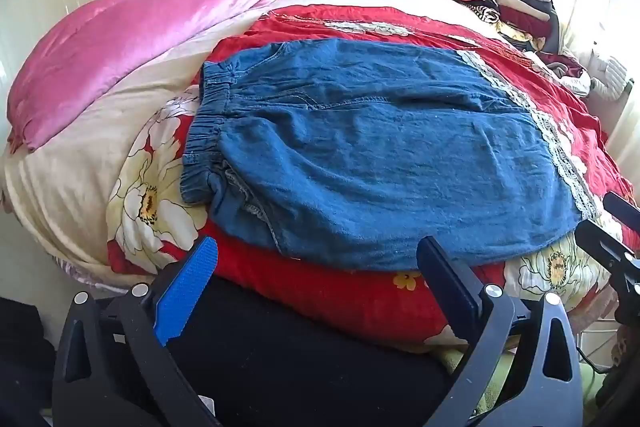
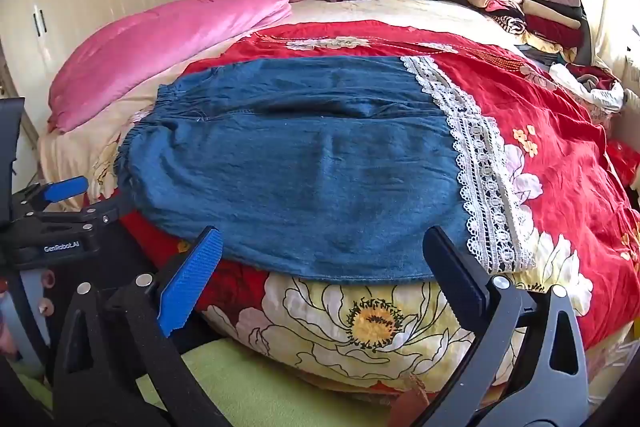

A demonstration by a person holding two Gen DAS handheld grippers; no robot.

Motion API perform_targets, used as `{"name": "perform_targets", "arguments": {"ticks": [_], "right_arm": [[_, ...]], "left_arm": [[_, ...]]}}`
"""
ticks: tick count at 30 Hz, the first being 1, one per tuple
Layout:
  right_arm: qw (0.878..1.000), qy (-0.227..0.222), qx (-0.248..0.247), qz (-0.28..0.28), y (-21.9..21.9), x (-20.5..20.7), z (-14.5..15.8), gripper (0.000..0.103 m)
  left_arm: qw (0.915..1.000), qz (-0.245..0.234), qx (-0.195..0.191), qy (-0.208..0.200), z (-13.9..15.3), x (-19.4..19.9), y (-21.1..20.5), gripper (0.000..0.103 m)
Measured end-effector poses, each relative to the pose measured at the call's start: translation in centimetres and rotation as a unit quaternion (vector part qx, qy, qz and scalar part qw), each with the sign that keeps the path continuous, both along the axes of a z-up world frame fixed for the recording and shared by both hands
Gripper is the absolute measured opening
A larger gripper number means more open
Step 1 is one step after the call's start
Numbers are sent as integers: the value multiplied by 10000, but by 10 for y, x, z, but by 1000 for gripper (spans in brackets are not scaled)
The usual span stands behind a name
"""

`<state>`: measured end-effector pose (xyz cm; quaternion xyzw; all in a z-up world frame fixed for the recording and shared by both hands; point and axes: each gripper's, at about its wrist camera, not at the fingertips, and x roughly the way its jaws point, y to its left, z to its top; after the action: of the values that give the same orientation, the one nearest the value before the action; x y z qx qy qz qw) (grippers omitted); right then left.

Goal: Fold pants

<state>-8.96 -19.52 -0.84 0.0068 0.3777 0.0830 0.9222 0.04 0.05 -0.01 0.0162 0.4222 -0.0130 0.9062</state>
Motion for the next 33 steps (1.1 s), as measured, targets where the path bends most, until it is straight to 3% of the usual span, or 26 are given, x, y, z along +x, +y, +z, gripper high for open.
{"name": "perform_targets", "arguments": {"ticks": [33], "right_arm": [[9999,-77,-72,30,4,-3,2,95]], "left_arm": [[10000,32,-28,4,0,-4,1,99]]}}
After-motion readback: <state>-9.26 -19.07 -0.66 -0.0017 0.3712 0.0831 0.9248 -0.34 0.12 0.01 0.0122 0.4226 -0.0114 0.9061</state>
